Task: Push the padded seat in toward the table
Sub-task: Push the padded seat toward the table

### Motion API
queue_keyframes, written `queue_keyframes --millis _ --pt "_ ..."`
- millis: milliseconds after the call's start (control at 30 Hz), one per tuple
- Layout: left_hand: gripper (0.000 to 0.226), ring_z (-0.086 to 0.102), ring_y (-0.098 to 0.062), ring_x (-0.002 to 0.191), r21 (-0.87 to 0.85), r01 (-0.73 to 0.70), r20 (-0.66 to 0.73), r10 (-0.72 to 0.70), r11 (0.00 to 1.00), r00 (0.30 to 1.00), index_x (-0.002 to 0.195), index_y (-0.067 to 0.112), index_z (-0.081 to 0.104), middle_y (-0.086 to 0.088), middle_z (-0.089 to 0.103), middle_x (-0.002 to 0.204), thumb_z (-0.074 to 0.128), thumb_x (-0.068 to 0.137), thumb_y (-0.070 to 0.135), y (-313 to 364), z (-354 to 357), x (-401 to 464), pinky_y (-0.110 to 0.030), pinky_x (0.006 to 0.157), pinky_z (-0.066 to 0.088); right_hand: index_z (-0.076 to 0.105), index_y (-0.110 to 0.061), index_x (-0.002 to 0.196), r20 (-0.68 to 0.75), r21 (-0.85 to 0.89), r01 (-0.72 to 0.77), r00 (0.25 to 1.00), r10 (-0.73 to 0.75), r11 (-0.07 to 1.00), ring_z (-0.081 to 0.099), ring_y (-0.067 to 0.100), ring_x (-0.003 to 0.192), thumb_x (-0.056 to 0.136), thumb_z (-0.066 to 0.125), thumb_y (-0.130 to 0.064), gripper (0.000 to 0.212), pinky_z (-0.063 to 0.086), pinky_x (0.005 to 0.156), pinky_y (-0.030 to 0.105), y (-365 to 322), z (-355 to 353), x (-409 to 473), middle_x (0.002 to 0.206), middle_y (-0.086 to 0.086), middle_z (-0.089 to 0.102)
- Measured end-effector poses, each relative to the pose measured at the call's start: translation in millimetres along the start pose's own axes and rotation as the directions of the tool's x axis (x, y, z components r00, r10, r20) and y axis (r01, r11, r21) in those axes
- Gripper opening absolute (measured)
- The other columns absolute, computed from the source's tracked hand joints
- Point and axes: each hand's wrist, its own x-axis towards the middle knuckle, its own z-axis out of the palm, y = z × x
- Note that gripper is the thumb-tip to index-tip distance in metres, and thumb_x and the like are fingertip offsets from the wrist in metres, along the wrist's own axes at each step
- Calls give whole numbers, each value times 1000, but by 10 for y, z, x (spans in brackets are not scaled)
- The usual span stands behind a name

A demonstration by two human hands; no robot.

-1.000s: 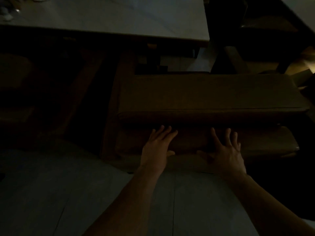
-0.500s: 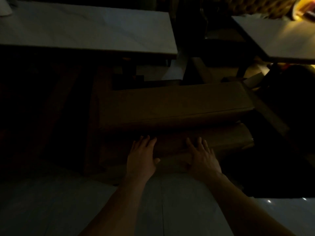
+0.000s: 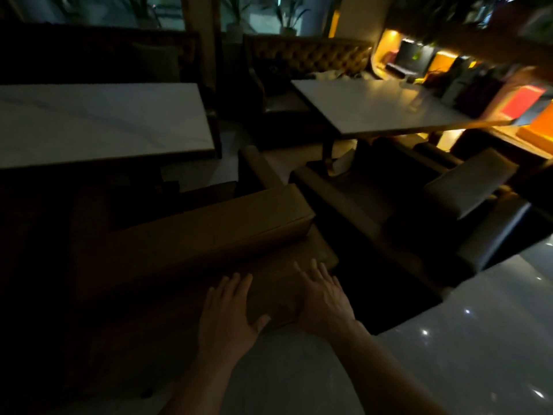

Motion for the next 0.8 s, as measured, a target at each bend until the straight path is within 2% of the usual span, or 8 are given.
queue_keyframes --millis 100,167,500,800 --pt "95 -1 -18 149 1 -36 -1 36 999 999 153 39 4 6 5 164 49 79 77 573 -54 9 -42 118 1 -1 -41 156 -67 64 -9 998 13 998 -5 29 153 83 48 -77 94 8 124 53 490 -253 -219 167 5 -6" --pt "93 -1 -17 149 2 -63 -5 63 998 998 153 39 5 7 5 164 48 79 77 1006 -52 -5 -42 120 2 -1 -43 155 -106 84 -16 994 25 996 -3 30 153 83 43 -81 92 8 124 52 910 -414 -388 167 5 -4" --pt "92 5 -19 149 -37 -143 -36 141 989 989 152 40 7 7 9 163 48 79 78 3396 332 -136 -42 120 10 -1 -41 155 -205 129 -128 967 153 983 -2 31 153 80 41 -83 96 10 122 51 3359 -1209 -1202 167 5 -3" --pt "94 2 -17 149 -94 -199 -7 199 975 980 152 40 6 8 8 163 51 77 77 4842 1164 544 -43 121 9 -5 -40 155 -183 114 -185 962 203 976 -7 30 153 82 41 -82 96 10 123 48 5004 -1385 -990 167 7 -6"
